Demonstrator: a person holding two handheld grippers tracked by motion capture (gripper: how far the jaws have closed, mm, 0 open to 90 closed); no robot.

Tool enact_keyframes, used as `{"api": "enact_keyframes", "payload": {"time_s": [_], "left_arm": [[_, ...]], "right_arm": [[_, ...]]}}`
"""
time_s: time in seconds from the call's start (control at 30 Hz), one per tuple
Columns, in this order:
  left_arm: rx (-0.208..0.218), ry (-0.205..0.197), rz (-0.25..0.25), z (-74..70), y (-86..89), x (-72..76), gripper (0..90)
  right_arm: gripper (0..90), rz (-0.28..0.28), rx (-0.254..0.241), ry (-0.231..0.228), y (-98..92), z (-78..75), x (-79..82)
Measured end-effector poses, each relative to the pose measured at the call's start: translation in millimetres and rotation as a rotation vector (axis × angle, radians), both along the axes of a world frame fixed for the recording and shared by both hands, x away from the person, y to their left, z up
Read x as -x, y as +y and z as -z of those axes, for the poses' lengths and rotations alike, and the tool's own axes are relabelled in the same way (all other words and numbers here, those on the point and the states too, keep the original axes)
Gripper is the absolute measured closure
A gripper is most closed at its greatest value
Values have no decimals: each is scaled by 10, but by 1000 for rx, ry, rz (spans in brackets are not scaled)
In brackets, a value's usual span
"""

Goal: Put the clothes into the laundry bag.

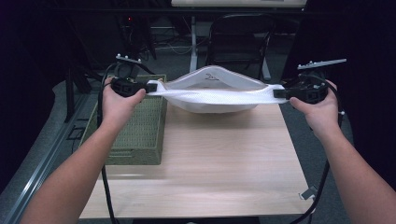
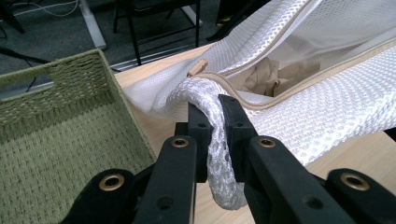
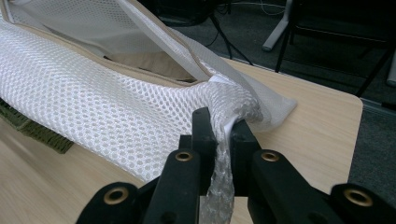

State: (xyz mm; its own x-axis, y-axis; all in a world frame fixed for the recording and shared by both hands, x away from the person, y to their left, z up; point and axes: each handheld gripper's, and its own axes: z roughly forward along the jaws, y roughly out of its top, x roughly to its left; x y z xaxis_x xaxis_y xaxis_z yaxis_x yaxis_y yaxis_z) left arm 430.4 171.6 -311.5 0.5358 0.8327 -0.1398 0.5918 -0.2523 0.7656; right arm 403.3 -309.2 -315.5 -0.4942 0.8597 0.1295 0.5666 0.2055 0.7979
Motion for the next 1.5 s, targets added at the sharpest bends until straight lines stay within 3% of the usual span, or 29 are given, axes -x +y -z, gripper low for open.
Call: {"api": "enact_keyframes", "payload": {"time_s": [0.2,0.57,0.7,0.87,1.07,1.5], "left_arm": [[4,-6,-1,-41,-8,1,845],[3,8,-2,29,7,50,843],[8,26,3,109,17,112,841],[-16,19,19,203,7,216,834],[-35,38,40,340,0,358,831],[6,91,60,719,77,586,826]], "right_arm": [[843,1,-5,-10,-13,-48,9],[839,-7,2,-3,11,-16,48],[834,-19,14,7,22,34,97],[832,-27,17,21,16,120,173],[828,-38,31,31,20,240,285],[816,-64,34,77,41,559,520]]}}
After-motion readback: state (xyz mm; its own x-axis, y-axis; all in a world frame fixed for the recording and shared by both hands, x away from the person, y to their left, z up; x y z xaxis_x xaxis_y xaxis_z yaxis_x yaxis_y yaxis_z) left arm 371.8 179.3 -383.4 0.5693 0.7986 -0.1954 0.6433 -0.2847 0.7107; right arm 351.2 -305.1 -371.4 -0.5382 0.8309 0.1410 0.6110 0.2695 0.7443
